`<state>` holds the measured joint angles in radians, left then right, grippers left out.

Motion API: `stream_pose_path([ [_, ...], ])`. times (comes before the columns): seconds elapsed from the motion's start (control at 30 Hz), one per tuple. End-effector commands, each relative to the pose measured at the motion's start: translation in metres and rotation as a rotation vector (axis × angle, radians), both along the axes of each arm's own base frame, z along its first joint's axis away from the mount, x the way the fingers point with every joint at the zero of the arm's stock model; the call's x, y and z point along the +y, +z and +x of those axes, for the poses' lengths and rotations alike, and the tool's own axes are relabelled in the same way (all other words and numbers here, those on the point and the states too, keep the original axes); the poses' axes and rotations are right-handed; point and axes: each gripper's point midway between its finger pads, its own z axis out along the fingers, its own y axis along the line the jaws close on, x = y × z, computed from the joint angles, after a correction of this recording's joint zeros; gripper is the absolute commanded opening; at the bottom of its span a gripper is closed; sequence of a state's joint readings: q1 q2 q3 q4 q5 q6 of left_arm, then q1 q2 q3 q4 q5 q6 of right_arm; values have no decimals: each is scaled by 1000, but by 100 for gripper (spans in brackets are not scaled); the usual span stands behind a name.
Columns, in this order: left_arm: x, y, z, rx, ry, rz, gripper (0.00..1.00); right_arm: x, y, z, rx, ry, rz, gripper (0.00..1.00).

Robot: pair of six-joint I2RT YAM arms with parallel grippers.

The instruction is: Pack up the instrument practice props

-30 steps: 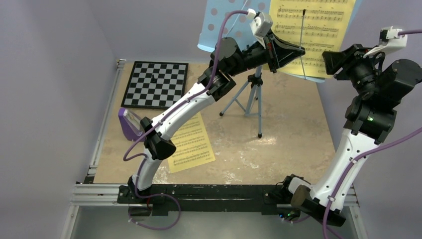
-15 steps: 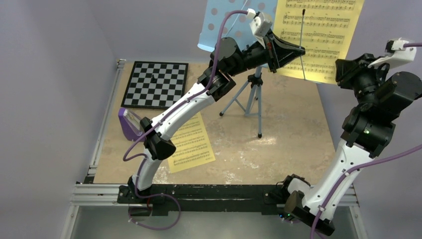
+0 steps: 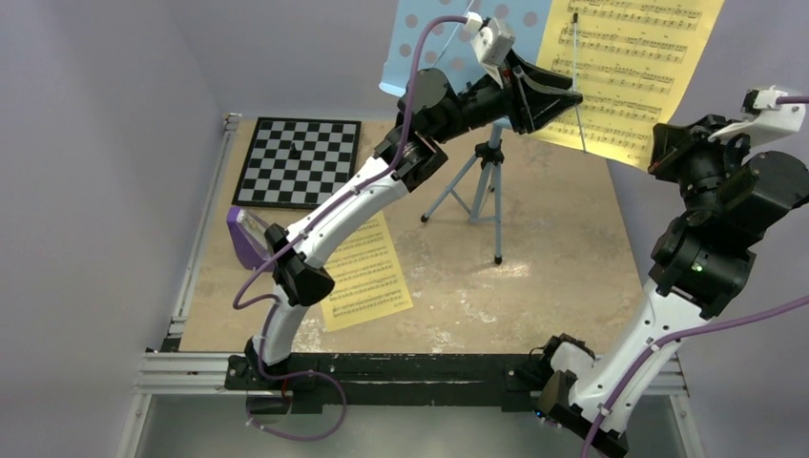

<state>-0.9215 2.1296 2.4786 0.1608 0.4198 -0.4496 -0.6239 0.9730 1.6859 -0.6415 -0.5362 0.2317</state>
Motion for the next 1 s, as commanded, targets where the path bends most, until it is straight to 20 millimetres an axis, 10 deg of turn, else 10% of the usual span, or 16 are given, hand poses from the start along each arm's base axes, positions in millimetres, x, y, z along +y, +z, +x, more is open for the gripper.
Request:
stream_pose_path([
  [0.0,36,50,-15,-75,27,-96,47,-7,15,-20,-39,-102,-57,0],
  [0.73,54,56,-20,-83,13,-108,69,-59,60,-94,-147,-595,-194,0],
  [0.97,74,73,-23,-122,36,-137,70,-9,112,-116,-323,-452,-282,0],
])
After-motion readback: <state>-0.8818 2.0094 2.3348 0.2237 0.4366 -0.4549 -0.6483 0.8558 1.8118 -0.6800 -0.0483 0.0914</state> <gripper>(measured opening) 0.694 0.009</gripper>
